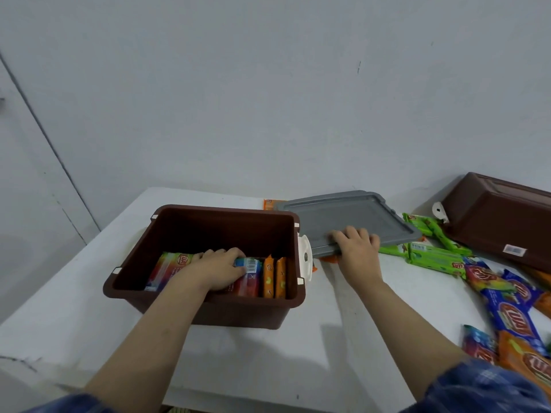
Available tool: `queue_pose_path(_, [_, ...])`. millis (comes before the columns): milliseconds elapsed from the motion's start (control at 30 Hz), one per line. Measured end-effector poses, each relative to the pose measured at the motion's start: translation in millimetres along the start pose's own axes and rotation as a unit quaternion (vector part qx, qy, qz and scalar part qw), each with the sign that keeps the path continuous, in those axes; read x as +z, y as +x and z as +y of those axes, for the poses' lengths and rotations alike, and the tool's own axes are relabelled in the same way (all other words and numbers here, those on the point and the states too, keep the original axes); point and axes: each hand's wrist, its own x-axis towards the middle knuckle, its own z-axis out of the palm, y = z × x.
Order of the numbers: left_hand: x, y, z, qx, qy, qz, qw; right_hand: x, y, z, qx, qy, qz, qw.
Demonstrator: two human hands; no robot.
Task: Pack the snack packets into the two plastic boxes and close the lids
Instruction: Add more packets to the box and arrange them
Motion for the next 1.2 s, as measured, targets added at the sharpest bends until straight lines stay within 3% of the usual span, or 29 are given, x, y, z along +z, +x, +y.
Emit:
queue_pose_path(100, [-0.3, -1.5, -0.1, 0.005, -0.003, 0.001, 1.0, -5.4, 1.8, 7.1, 0.0, 0.026, 0.024, 0.999])
queue_pose_path(233, [0.8, -5.8, 0.2, 0.01, -0.01, 0.003, 1.0, -13.8, 7.1, 9.7, 0.014, 0.038, -0.087, 0.995])
queue_pose_path(300, [-0.3, -7.0, 0.5, 0.011, -0.017, 0.002, 1.0, -16.0, 5.3, 8.9, 0.004, 0.028, -0.1, 0.995])
queue_pose_path(500, [-2.2, -11.0, 1.0, 0.019, -0.02, 0.004, 1.0, -27.8, -11.2, 3.0, 0.016, 0.021, 0.043, 0.999])
queue_pose_path(700, [-2.0, -12.6, 0.3, 0.028, -0.023, 0.007, 0.999, -29.7, -22.9, 6.1, 0.021, 0.015, 0.089, 0.996])
queue_pose_path(1200, [-1.6, -11.9, 0.3, 0.028, -0.007, 0.006, 1.0, -2.8, -9.7, 7.7, -0.035, -0.026, -0.106, 0.993])
